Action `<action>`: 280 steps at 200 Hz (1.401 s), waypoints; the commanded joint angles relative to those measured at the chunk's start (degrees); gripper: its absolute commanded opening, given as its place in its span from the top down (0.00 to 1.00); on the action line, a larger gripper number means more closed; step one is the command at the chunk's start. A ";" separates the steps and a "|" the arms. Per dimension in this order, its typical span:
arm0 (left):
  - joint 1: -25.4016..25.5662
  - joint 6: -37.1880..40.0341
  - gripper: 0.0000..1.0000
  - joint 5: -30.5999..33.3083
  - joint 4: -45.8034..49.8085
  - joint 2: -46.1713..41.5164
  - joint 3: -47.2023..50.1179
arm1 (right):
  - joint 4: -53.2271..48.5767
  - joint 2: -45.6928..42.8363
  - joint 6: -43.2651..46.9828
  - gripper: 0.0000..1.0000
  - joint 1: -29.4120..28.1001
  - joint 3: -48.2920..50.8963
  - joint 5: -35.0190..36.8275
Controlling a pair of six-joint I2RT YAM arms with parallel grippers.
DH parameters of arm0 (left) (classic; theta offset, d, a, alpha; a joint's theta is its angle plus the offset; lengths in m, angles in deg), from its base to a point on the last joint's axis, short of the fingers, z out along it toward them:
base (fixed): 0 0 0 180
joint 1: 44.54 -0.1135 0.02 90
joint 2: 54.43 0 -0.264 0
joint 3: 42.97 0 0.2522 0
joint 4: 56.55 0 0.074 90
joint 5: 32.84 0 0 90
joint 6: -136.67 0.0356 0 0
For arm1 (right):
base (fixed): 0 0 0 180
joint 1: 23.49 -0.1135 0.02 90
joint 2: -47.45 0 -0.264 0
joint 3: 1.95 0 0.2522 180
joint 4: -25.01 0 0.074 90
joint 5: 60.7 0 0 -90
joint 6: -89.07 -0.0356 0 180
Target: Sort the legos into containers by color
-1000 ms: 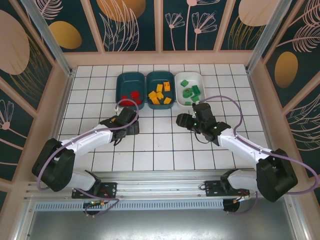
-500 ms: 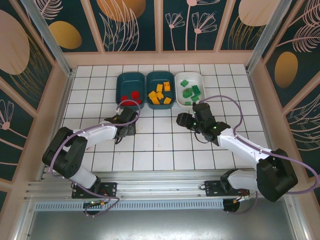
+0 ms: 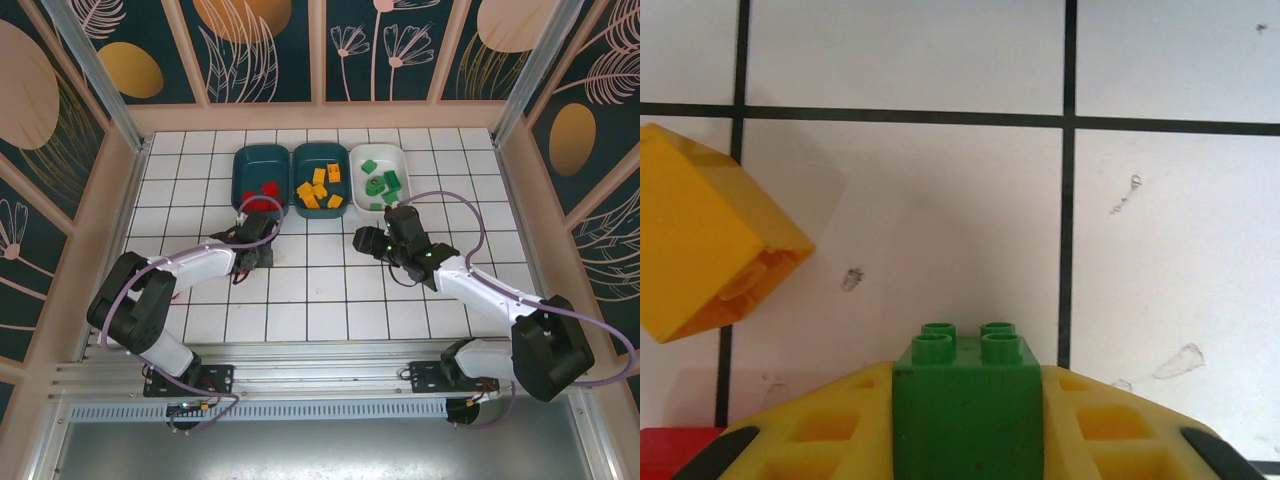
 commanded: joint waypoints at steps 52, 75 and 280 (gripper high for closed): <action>6.53 -1.82 0.75 -7.07 1.93 1.13 -14.01 | -1.05 -2.13 1.36 0.37 1.05 -0.97 3.01; 8.34 -1.21 0.75 -12.60 -2.28 6.79 -22.58 | -1.69 -4.64 1.12 0.37 4.99 1.16 4.62; 4.85 -9.46 0.02 3.73 -6.20 -4.91 -17.46 | 2.41 -12.55 -1.21 0.36 7.70 7.96 0.89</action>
